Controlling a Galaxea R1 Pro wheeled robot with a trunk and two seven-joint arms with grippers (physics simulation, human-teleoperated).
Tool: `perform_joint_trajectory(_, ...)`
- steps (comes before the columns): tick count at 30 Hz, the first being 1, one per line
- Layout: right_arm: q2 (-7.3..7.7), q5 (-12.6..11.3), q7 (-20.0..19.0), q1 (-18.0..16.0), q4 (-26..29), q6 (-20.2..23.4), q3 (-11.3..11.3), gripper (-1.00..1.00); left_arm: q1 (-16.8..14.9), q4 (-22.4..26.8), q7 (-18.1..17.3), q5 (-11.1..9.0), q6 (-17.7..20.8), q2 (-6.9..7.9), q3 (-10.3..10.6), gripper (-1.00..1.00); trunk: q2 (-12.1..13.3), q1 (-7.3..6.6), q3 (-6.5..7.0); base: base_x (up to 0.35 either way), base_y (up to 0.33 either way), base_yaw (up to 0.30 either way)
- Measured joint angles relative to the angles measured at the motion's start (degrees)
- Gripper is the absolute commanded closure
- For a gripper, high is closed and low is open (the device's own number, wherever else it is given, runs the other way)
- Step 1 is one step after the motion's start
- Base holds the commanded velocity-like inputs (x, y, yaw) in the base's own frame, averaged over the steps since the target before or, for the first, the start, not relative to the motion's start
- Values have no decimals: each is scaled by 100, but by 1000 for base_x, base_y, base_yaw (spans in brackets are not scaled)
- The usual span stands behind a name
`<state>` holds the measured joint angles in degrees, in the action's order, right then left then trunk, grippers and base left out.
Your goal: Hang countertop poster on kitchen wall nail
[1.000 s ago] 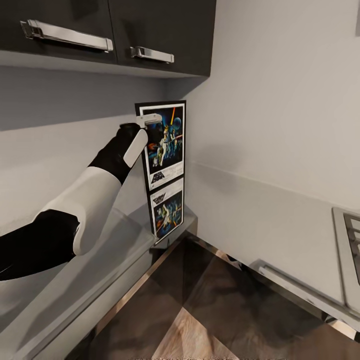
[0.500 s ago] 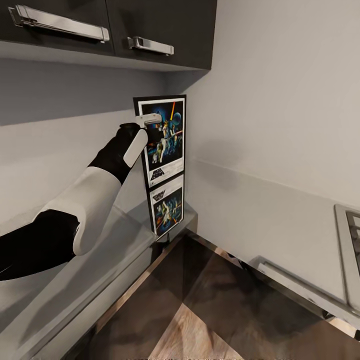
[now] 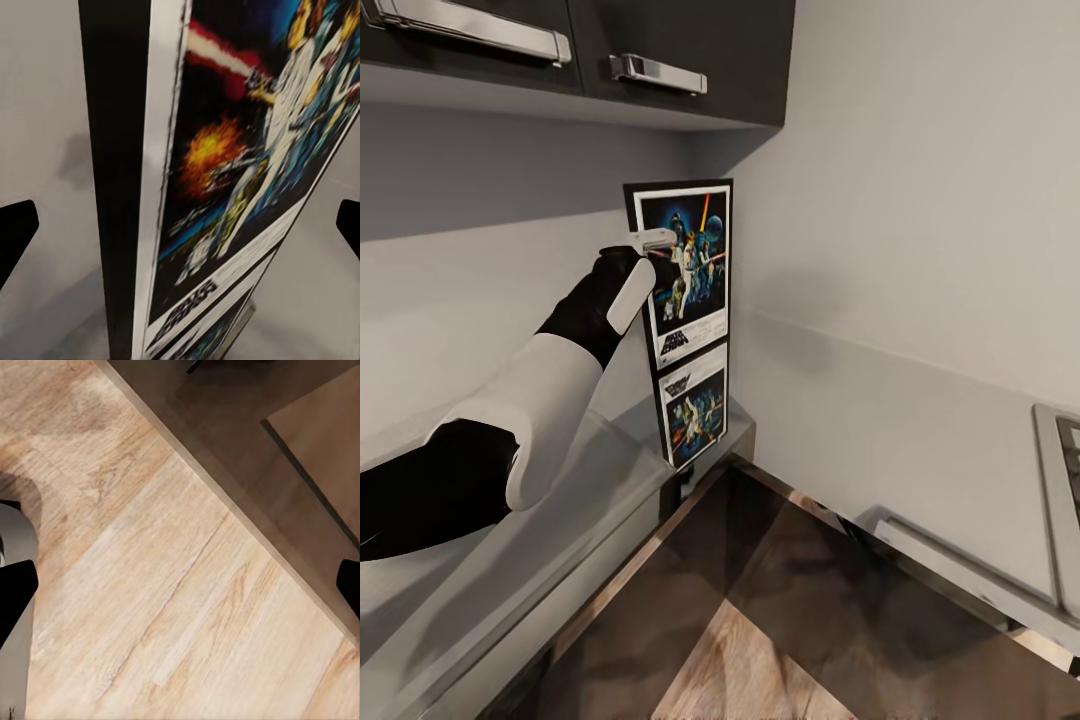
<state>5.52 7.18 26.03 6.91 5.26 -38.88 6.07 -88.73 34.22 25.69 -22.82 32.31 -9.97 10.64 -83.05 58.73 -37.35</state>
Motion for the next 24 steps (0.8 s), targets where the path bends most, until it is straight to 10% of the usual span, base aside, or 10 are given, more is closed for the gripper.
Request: perform_joint_trajectory(24,0,0,0,0,0,0,0,-100,0,-7,-12,-19,8,0,-12,-100,0,0,-155,0,0,0)
